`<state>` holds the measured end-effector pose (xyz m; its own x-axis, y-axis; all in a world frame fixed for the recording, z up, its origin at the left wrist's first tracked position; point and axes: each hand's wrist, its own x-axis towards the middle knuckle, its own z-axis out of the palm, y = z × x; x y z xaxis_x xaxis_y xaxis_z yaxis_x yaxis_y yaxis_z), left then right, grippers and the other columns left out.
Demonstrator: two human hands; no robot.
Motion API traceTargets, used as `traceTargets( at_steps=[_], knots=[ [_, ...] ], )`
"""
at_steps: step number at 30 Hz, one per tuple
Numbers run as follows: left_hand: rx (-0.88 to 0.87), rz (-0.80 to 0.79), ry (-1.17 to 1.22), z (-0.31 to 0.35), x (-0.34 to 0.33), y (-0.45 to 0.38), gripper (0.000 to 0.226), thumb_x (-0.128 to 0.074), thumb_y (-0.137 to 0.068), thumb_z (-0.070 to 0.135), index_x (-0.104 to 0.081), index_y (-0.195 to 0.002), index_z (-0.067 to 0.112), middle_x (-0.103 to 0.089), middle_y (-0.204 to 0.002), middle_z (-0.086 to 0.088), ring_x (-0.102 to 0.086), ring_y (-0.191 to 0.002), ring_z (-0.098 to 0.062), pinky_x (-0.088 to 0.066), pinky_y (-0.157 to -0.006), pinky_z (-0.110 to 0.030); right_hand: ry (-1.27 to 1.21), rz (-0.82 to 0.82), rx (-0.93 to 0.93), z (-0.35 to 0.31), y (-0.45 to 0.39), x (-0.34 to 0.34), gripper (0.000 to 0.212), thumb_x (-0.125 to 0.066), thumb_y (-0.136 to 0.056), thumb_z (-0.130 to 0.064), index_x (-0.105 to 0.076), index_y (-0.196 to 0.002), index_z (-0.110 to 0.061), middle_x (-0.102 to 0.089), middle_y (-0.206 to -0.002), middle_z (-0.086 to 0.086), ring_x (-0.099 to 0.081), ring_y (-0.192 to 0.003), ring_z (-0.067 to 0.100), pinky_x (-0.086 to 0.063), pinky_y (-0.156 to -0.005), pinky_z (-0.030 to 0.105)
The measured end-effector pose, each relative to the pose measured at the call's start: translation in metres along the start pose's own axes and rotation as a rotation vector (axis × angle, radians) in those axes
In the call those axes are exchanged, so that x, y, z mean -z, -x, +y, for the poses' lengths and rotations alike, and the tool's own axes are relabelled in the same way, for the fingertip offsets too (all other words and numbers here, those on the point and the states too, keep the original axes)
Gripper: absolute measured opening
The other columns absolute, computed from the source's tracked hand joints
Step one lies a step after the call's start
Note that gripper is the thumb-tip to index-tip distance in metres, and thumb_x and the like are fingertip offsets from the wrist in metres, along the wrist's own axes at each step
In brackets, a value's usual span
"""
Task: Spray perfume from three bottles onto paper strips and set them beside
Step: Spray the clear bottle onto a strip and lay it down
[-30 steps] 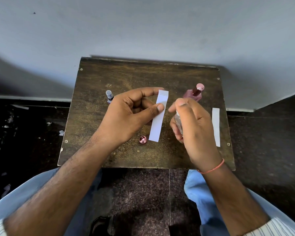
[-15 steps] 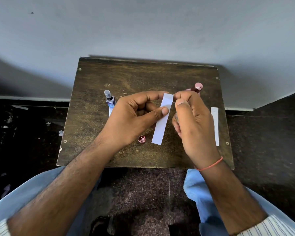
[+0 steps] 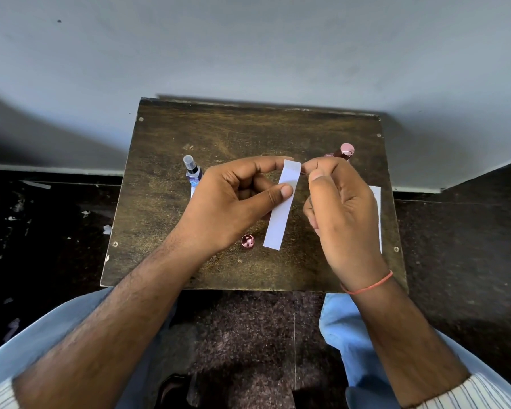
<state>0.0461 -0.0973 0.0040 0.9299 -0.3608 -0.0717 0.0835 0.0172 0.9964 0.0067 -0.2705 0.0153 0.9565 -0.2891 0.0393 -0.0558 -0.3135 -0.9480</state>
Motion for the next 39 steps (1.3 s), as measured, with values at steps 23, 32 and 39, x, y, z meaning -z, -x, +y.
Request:
traceTargets(
  at_steps=[23,32,39],
  knots=[
    [-0.025,-0.018,0.002,0.0,0.003,-0.001,0.036,-0.078,-0.097,0.006,-0.075,-0.13,0.018,-0.08,-0.082,0.009,-0.079,-0.08,-0.006,-0.066,-0.076,-0.027,-0.082,-0.037,-0.077,-0.003,0.0,0.0,0.025,-0.053,-0.096,-0.055,-0.073,-0.099,-0.04,-0.052,-0.053,-0.014,-0.051,-0.052,0.017,-0.04,-0.057,0.037],
    [-0.017,-0.011,-0.003,0.002,0.003,0.0,0.035,-0.078,-0.097,0.007,-0.075,-0.131,0.016,-0.081,-0.082,0.008,-0.079,-0.08,-0.007,-0.065,-0.075,-0.025,-0.104,-0.036,-0.105,0.002,-0.001,0.004,0.026,-0.053,-0.095,-0.051,-0.073,-0.102,-0.035,-0.049,-0.055,-0.01,-0.048,-0.054,0.017,-0.036,-0.055,0.033],
    [0.009,0.014,-0.01,0.002,0.005,0.0,0.035,-0.079,-0.096,0.008,-0.075,-0.13,0.017,-0.082,-0.084,0.005,-0.08,-0.082,-0.01,-0.066,-0.076,-0.026,-0.148,-0.205,-0.146,0.003,-0.004,0.017,0.049,-0.055,-0.096,-0.06,-0.06,-0.109,-0.014,-0.054,-0.065,-0.001,-0.051,-0.061,0.017,-0.039,-0.05,0.025]
  ],
)
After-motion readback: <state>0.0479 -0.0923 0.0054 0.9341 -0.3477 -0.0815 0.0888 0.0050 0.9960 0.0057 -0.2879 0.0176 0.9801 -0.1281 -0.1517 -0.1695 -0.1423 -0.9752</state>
